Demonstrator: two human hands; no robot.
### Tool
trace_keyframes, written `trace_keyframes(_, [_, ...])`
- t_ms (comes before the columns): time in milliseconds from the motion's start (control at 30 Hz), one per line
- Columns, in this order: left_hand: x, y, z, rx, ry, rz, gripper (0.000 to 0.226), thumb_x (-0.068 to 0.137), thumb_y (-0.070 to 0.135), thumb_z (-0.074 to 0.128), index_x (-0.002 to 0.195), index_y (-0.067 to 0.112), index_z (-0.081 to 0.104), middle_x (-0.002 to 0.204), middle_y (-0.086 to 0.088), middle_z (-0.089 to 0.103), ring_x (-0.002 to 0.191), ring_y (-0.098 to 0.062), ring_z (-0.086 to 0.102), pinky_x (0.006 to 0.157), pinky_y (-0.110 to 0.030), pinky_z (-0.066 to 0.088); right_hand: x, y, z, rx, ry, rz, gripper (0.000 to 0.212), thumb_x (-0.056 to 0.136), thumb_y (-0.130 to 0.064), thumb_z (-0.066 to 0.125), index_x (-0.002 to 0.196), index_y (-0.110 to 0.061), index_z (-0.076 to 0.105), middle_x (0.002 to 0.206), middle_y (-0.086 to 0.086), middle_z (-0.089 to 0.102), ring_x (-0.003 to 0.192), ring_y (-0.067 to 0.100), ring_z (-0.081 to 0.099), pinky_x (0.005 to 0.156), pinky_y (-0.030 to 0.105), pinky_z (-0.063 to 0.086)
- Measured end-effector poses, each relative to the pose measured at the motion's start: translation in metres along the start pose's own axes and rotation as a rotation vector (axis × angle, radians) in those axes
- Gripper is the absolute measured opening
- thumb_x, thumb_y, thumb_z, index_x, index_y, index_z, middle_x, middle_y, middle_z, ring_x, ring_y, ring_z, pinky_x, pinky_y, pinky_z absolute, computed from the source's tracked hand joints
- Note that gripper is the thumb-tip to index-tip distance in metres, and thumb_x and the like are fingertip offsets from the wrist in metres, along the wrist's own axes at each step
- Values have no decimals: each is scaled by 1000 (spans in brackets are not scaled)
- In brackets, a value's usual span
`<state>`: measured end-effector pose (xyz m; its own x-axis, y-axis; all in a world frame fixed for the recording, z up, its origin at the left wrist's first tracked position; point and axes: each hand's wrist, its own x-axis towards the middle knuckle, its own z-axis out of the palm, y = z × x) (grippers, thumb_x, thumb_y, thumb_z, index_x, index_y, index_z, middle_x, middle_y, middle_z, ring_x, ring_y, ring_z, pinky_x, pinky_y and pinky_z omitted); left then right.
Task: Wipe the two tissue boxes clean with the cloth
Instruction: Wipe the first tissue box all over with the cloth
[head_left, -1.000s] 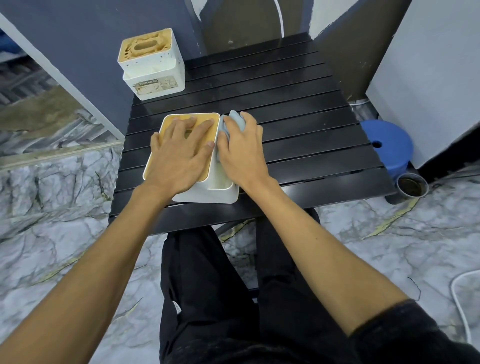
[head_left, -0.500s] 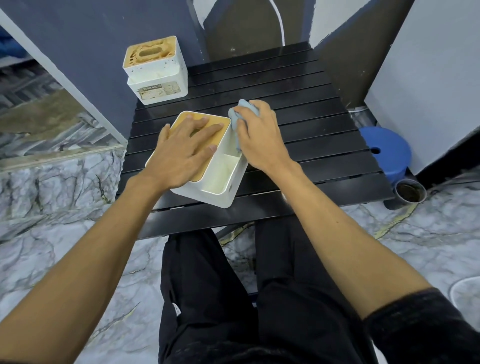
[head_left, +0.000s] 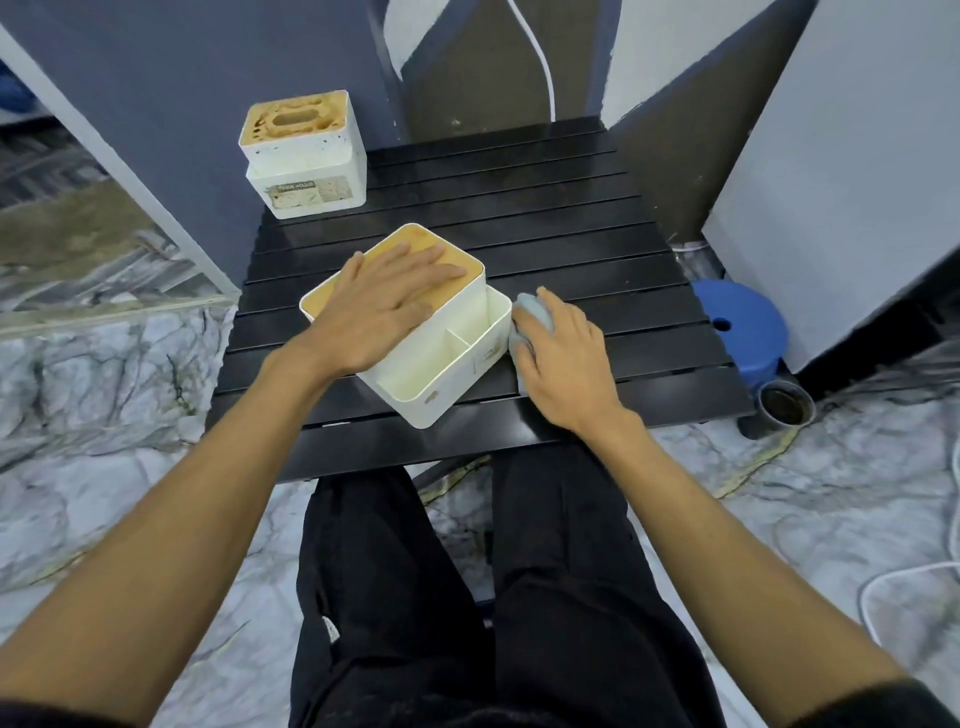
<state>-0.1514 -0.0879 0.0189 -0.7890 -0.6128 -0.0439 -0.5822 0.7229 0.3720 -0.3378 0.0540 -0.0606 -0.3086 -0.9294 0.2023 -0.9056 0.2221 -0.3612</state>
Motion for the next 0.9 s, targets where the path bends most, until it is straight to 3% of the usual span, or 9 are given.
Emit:
trace_keyframes(133, [2,-9,-2,13,15,79,55,89,38,35,142,52,42,161,20,26,152,-6,11,121,-51,1,-11,2,4,-85,-76,11,51,96,-39,37,146,-28,35,159,13,22,143,32,24,111,53,27])
trace_keyframes(433, [10,-17,-13,34,-7,236,54,91,27,42,143,39,48,157,15,35,150,-11,22,123,-47,9,-4,-7,-7,-33,-163,128,52,94,-42,43,144,-33,37,155,13,25,139,34,28,114,58,17])
trace_keyframes(533, [-2,-19,-4,9,203,193,45,97,28,42,140,33,54,153,9,45,147,-14,30,121,-50,17,5,-15,-14,77,-33,130,55,96,-39,46,148,-24,36,160,13,19,145,31,20,119,52,14])
trace_keyframes(667, [-40,-4,20,-172,521,70,40,100,28,42,136,29,59,147,9,51,144,-12,35,117,-49,25,16,-29,-22,326,25,-11,61,96,-31,53,152,-23,30,162,5,18,146,24,21,116,41,24])
trace_keyframes(767, [-62,9,46,-214,606,-14,42,100,39,43,138,27,56,154,7,43,148,-16,27,118,-51,22,21,-33,-22,369,-49,-110,63,96,-31,54,152,-28,26,163,1,14,146,23,21,115,37,24])
trace_keyframes(900, [-73,17,71,-282,602,-153,51,95,52,46,141,30,52,162,3,26,153,-19,11,121,-54,15,23,-35,-16,432,-118,-152,70,92,-36,62,152,-34,25,161,1,15,140,20,31,110,26,29])
